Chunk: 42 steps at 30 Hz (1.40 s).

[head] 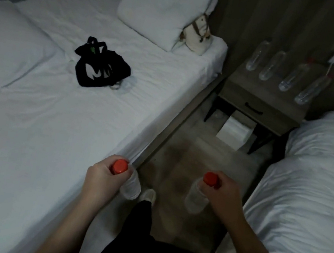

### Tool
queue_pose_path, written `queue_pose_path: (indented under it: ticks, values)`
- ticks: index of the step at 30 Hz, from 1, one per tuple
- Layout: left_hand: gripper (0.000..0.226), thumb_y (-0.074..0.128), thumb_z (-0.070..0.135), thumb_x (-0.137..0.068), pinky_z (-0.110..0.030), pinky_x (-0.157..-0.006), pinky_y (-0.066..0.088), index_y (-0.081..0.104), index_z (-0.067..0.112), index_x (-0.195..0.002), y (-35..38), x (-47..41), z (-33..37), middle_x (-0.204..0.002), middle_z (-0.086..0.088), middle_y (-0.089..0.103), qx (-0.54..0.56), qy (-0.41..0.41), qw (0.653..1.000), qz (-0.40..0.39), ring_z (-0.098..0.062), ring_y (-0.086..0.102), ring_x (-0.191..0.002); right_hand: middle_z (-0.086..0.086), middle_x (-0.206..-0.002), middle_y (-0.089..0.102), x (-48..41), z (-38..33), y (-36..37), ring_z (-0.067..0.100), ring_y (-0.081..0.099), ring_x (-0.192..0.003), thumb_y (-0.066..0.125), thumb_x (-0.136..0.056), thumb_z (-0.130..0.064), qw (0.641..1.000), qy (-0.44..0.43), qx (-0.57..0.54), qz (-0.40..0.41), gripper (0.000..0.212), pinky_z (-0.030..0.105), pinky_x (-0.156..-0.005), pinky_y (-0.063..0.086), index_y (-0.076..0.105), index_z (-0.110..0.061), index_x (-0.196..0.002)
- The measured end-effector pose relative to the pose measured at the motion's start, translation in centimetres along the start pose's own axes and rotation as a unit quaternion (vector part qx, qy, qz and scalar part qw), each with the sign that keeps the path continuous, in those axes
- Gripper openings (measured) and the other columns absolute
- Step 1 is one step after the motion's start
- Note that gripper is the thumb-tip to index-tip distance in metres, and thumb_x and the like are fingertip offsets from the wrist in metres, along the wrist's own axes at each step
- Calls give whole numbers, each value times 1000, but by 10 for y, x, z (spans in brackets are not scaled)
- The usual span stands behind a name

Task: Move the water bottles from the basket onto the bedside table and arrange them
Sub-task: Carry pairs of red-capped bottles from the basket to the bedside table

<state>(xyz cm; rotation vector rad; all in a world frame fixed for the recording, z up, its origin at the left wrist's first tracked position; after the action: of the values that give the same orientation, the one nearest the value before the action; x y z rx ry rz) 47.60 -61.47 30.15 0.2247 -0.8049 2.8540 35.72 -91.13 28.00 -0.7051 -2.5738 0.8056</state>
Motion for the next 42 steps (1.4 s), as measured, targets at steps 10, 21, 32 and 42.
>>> queue_pose_path:
  ticks: [10, 21, 32, 42]
  values:
    - [19, 75, 22, -75, -14, -66, 44, 67, 32, -89, 43, -150, 73, -78, 14, 67, -61, 69, 990, -103, 3, 61, -74, -14, -81, 67, -111, -41, -13, -2, 64, -74, 79, -73, -17, 995, 53, -59, 67, 30, 13, -65, 49, 61, -37, -84]
    - [19, 77, 24, -74, -14, -65, 45, 68, 33, -88, 115, -239, 134, -80, 11, 70, -104, 117, 971, -181, 0, 64, -77, -9, -75, 69, -161, -20, -58, -5, 63, -68, 77, -73, -9, 971, 113, -116, 174, 20, 4, -60, 44, 67, -24, -83]
    - [26, 78, 24, -73, -32, -75, 58, 64, 37, -91, 262, -256, 217, -82, 10, 69, -139, 162, 952, -220, -7, 66, -78, -13, -69, 62, -263, 46, -157, -16, 57, -57, 76, -75, -8, 960, 128, -151, 198, 27, 1, -50, 40, 60, -29, -75]
    - [27, 77, 25, -74, 1, -57, 37, 61, 37, -92, 384, -258, 318, -75, 25, 57, -132, 141, 960, -202, 13, 53, -71, -12, -81, 66, -349, 110, -264, 0, 61, -75, 79, -72, -20, 981, 114, -67, 144, 25, 17, -69, 45, 63, -29, -89]
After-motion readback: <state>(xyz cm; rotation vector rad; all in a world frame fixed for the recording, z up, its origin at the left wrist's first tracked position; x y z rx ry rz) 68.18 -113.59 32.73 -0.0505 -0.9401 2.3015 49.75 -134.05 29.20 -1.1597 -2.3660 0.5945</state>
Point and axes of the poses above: each hand's wrist, its own x-axis away from the middle knuckle, its own y-axis out of the palm, z = x × y, the point moved 7 cm from there along -x, towards the middle knuckle
